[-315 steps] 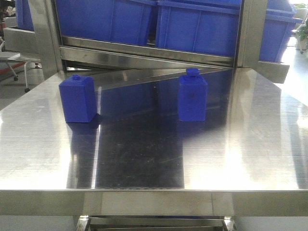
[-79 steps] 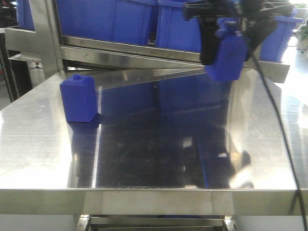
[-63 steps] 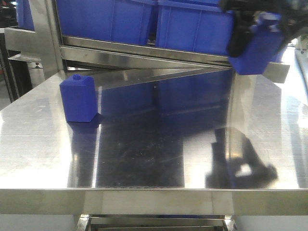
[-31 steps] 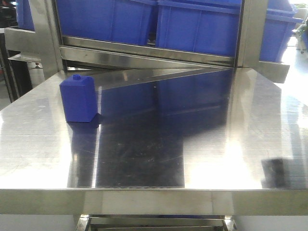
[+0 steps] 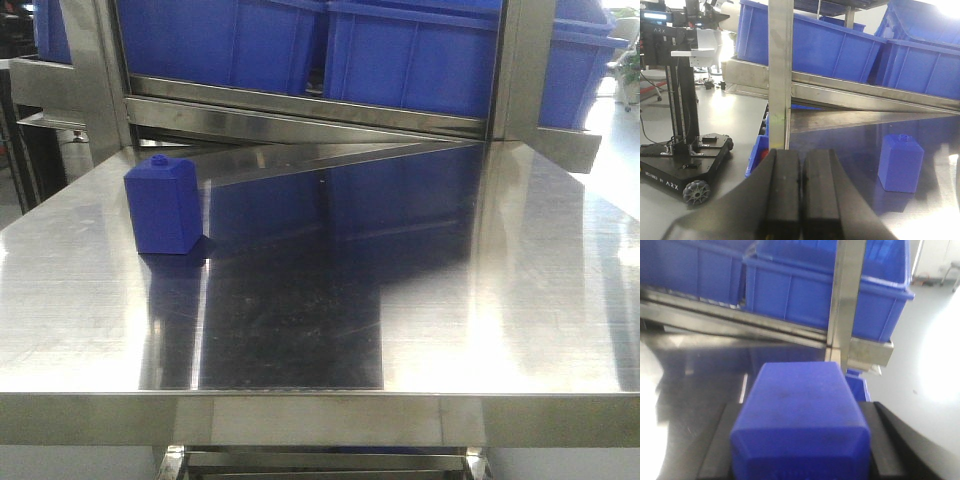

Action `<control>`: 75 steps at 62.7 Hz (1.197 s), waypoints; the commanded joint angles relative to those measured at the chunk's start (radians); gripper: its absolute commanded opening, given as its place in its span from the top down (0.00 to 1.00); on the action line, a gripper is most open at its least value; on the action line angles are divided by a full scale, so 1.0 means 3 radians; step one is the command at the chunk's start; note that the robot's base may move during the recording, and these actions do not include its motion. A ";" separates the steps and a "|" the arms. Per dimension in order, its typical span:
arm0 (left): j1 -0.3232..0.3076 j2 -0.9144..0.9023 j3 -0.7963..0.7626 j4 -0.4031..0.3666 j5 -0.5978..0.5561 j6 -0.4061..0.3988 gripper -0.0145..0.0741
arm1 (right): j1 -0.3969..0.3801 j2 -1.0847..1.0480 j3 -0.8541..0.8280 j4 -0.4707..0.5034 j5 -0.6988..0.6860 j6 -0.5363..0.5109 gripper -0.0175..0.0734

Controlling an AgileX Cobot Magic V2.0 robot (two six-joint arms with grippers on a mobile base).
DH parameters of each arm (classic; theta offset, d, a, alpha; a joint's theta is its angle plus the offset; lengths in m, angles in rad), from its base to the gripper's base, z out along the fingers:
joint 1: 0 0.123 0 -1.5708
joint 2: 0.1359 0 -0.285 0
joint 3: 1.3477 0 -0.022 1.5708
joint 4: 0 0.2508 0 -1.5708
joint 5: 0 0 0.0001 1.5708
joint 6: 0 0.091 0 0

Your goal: Pick and sort blue part to right shelf

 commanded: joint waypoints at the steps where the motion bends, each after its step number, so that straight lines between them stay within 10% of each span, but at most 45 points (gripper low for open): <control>1: 0.0005 -0.0073 0.0073 -0.0024 -0.0282 -0.0023 0.70 | -0.0030 -0.0211 -0.0087 0.0014 -0.0228 -0.0032 0.37; 75: 0.0005 -0.0073 0.0073 -0.0024 -0.0288 -0.0023 0.70 | -0.0030 -0.0392 -0.0087 0.0014 -0.0142 -0.0032 0.37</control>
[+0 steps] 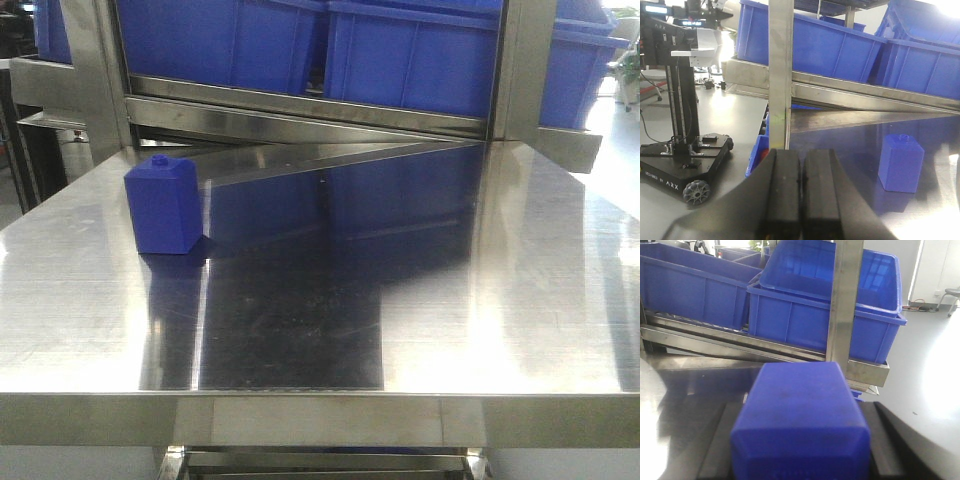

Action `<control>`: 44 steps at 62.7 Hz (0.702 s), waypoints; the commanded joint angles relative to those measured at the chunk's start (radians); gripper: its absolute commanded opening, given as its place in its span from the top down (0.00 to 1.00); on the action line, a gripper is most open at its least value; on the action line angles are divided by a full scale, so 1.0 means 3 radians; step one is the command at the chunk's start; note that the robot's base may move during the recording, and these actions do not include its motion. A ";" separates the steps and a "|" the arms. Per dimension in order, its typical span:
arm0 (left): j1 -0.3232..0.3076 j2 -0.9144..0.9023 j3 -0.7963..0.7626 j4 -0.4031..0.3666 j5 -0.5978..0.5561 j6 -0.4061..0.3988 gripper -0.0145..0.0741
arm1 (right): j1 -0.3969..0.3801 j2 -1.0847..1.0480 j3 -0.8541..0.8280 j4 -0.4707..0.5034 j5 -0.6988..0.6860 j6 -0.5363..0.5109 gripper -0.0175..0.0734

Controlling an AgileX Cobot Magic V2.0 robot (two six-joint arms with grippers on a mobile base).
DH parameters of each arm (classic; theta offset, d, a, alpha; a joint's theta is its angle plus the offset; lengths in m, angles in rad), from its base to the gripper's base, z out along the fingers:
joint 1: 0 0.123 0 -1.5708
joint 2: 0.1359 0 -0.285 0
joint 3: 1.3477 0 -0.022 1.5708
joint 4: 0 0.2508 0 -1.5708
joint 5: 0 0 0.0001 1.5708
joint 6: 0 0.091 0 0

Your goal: Pick and sort blue part to right shelf

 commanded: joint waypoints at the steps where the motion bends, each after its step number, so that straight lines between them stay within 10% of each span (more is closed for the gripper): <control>1: 0.0005 -0.0073 0.0073 -0.0024 -0.0299 -0.0023 0.70 | -0.0030 0.0022 -0.0096 0.0010 -0.0301 -0.0032 0.37; 44: -0.0825 0.1402 -0.1159 0.0009 0.0446 -0.0023 0.69 | -0.0030 0.0022 -0.0096 0.0010 -0.0297 -0.0032 0.37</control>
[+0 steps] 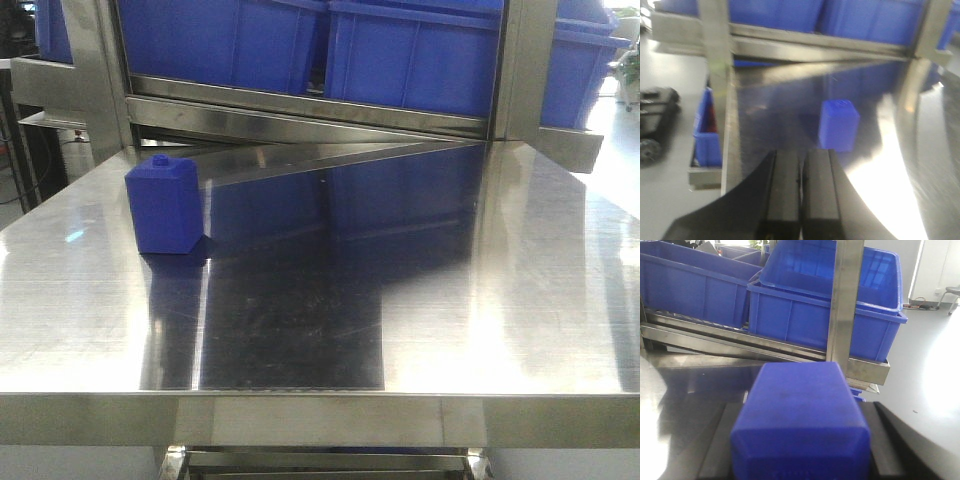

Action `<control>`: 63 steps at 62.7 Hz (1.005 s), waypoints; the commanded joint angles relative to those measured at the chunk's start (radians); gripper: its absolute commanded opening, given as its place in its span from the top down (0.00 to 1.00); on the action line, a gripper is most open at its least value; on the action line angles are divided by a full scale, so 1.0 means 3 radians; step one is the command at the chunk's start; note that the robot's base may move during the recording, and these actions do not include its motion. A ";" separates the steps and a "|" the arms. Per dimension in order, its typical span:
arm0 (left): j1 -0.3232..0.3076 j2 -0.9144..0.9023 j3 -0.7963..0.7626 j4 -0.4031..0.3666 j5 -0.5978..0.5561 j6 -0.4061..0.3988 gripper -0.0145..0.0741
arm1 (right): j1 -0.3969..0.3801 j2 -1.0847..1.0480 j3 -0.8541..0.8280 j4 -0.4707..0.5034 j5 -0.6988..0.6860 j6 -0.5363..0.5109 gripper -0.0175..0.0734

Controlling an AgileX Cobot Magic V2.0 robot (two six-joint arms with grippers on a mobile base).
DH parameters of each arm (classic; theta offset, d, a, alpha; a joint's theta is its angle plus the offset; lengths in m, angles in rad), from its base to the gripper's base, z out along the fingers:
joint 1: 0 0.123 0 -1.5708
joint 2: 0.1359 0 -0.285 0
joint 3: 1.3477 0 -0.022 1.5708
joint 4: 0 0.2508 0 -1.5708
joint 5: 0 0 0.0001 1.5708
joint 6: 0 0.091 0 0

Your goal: Pick and sort blue part to right shelf

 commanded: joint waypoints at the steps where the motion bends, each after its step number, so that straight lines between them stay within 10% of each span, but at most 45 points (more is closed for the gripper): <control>1: -0.0141 0.0322 -0.0248 0.0009 -0.0250 -0.0023 0.69 | -0.0022 0.0022 -0.0096 0.0006 -0.0316 -0.0032 0.37; 26: -0.0536 0.1712 -0.0872 0.0009 -0.0449 -0.0023 0.07 | -0.0022 0.0022 -0.0096 0.0006 -0.0316 -0.0032 0.37; 44: -0.0559 0.2632 -0.1534 0.0125 -0.0307 -0.0148 0.07 | -0.0022 0.0022 -0.0096 0.0006 -0.0316 -0.0032 0.37; 63: -0.0559 0.3502 -0.2696 0.0148 0.0971 -0.0898 0.07 | -0.0022 0.0022 -0.0096 0.0006 -0.0316 -0.0032 0.37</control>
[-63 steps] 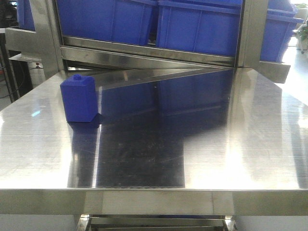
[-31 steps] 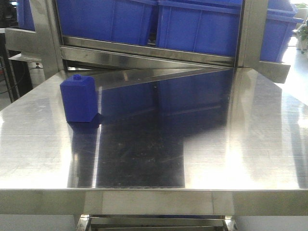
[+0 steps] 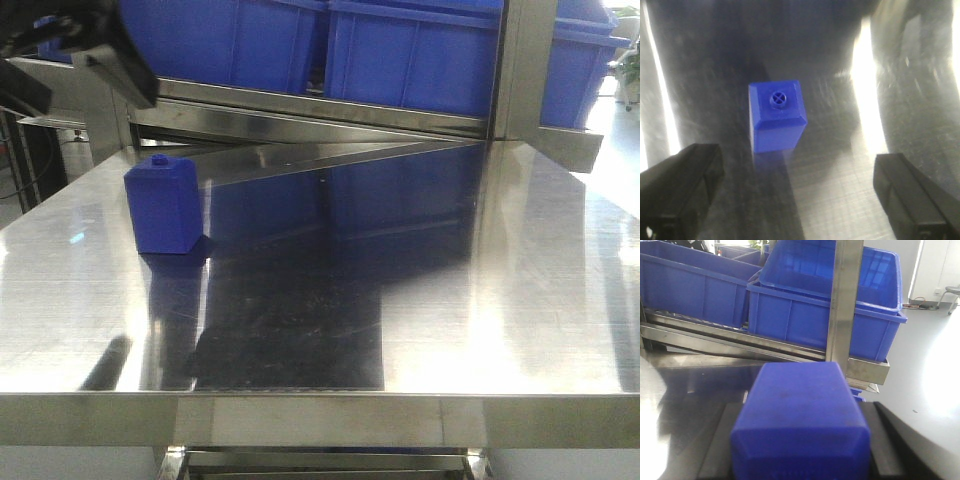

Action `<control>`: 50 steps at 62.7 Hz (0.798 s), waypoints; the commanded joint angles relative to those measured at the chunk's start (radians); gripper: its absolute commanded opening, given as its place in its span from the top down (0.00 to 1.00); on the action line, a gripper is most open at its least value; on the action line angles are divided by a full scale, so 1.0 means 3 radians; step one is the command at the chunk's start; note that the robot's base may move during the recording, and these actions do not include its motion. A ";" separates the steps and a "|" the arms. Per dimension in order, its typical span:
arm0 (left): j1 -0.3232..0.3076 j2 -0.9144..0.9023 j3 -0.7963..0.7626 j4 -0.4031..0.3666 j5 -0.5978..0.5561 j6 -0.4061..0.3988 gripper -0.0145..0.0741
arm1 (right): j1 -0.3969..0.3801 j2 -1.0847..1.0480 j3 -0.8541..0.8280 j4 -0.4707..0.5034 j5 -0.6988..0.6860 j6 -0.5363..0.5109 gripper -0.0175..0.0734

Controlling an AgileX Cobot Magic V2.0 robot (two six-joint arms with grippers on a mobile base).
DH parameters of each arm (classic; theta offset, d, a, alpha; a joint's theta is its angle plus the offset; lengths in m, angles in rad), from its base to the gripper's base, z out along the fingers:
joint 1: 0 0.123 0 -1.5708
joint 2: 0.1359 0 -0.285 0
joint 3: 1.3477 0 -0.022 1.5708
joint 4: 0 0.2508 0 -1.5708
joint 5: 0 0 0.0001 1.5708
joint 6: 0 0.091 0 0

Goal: Pick and sort blue part to right shelf
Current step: 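Lower the left gripper over the nearer blue part and close on it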

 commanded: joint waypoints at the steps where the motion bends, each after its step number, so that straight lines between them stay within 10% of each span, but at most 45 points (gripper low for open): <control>1: -0.0025 0.0147 -0.0472 0.0004 0.0280 -0.0122 0.07 | -0.0022 0.0022 -0.0096 0.0006 -0.0316 -0.0032 0.37; 28: -0.0025 0.1192 -0.1915 0.0300 0.1818 -0.0637 0.07 | -0.0022 0.0022 -0.0096 0.0006 -0.0316 -0.0032 0.37; 50: -0.0004 0.1690 -0.2569 0.0309 0.2239 -0.0637 0.07 | -0.0022 0.0022 -0.0096 0.0006 -0.0316 -0.0032 0.37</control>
